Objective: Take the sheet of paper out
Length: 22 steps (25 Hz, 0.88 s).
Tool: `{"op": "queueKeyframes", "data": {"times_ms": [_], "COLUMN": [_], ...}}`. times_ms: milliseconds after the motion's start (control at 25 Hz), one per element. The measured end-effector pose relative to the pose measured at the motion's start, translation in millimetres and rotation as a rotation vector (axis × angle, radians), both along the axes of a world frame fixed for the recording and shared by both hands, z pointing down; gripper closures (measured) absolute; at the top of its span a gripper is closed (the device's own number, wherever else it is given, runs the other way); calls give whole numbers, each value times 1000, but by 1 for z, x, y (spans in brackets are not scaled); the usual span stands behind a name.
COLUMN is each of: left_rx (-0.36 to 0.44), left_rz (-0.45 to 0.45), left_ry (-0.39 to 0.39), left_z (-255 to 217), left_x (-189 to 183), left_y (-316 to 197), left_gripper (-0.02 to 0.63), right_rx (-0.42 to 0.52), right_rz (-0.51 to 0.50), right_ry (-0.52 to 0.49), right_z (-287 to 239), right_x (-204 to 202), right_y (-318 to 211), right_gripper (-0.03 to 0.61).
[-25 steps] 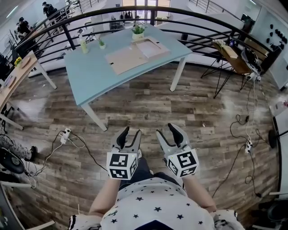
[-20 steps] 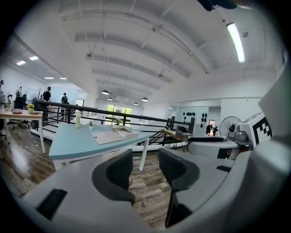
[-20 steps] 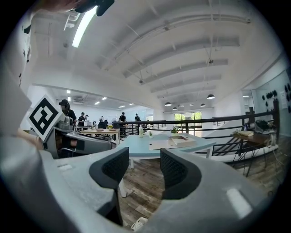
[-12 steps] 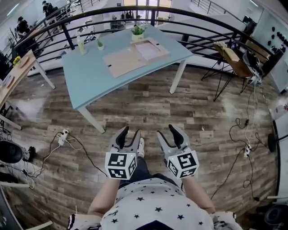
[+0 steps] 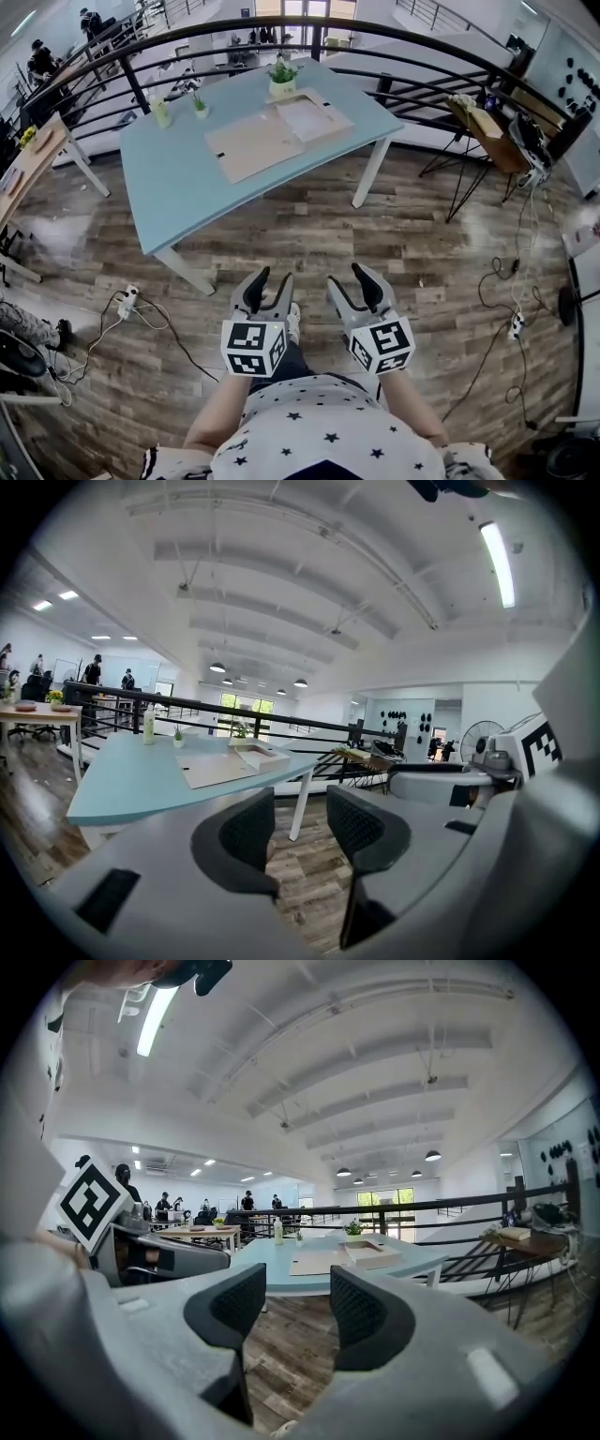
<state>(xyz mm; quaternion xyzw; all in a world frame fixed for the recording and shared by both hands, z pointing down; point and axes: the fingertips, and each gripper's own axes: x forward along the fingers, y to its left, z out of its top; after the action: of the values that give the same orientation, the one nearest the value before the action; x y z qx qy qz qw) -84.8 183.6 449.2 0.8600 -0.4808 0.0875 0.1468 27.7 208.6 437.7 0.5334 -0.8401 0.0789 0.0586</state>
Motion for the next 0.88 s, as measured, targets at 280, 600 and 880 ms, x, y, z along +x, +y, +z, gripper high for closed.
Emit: {"op": "queueKeyframes", "data": {"times_ms": [280,600,880], "left_rx": [-6,-10,-25], "left_rz": [6,-22,-39], "left_ry": [-14,-18,-29], "left_z": [5,-10,-6], "left_x": [8,7,1], "left_y": [-74,-159,-225], "left_gripper": [443,443,445], "right_rx": [1,-10,-6], "right_rz": [-2,-23,-104], "right_ry": [-1,-17,14], "right_z": [2,-13,-14], "right_x": [3,3,-20], "right_y": [-74,-167,-242], "right_gripper": [379,379,379]}}
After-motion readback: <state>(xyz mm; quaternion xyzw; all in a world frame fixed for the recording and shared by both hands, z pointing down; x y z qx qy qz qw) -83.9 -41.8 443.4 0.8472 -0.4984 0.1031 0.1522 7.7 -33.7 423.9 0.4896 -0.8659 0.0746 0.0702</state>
